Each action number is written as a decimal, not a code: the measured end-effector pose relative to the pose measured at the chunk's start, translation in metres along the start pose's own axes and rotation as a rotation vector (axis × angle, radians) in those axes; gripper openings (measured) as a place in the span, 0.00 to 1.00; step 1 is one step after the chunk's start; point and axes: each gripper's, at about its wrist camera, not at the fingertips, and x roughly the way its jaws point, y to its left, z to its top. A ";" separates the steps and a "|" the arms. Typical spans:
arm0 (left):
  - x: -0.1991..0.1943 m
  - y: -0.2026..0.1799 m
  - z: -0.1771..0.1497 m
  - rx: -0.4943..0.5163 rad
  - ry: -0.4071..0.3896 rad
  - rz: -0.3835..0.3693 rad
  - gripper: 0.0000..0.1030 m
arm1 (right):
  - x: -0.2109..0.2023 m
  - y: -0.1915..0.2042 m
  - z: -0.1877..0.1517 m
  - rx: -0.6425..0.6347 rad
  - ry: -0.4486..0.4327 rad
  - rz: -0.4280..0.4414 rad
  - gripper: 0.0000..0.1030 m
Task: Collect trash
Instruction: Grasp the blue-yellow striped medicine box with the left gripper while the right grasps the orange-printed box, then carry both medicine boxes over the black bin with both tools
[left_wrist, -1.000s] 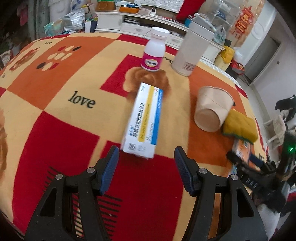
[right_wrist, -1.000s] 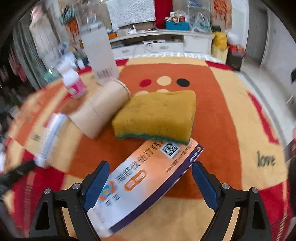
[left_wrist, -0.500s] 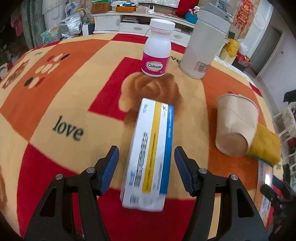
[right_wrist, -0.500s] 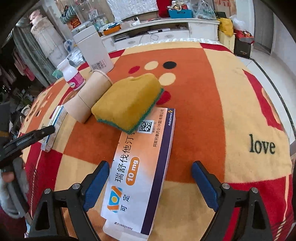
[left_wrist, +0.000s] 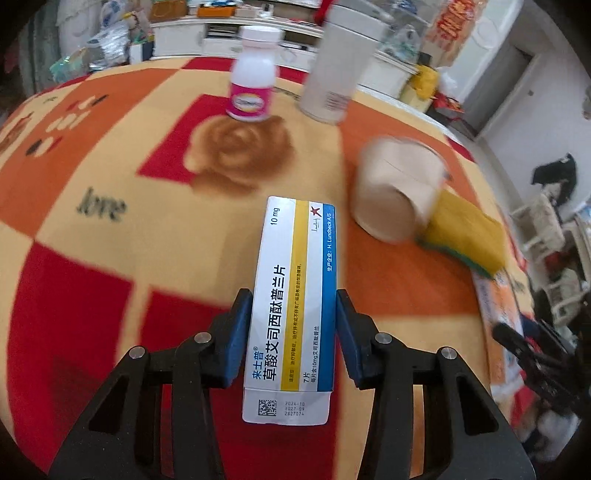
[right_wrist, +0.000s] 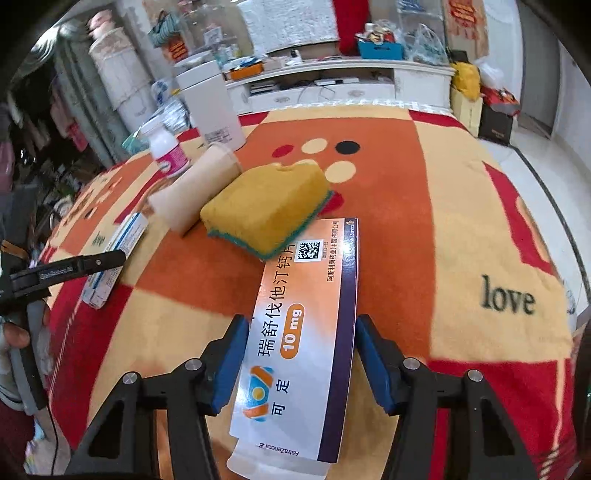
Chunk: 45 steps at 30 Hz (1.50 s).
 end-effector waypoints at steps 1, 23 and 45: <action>-0.003 -0.006 -0.006 0.005 0.003 -0.012 0.41 | -0.006 -0.002 -0.005 -0.003 -0.001 0.003 0.55; -0.012 -0.136 -0.051 0.173 0.021 -0.124 0.41 | -0.046 -0.054 -0.048 0.067 -0.005 -0.046 0.53; -0.005 -0.237 -0.043 0.335 0.005 -0.205 0.41 | -0.109 -0.127 -0.059 0.194 -0.104 -0.107 0.53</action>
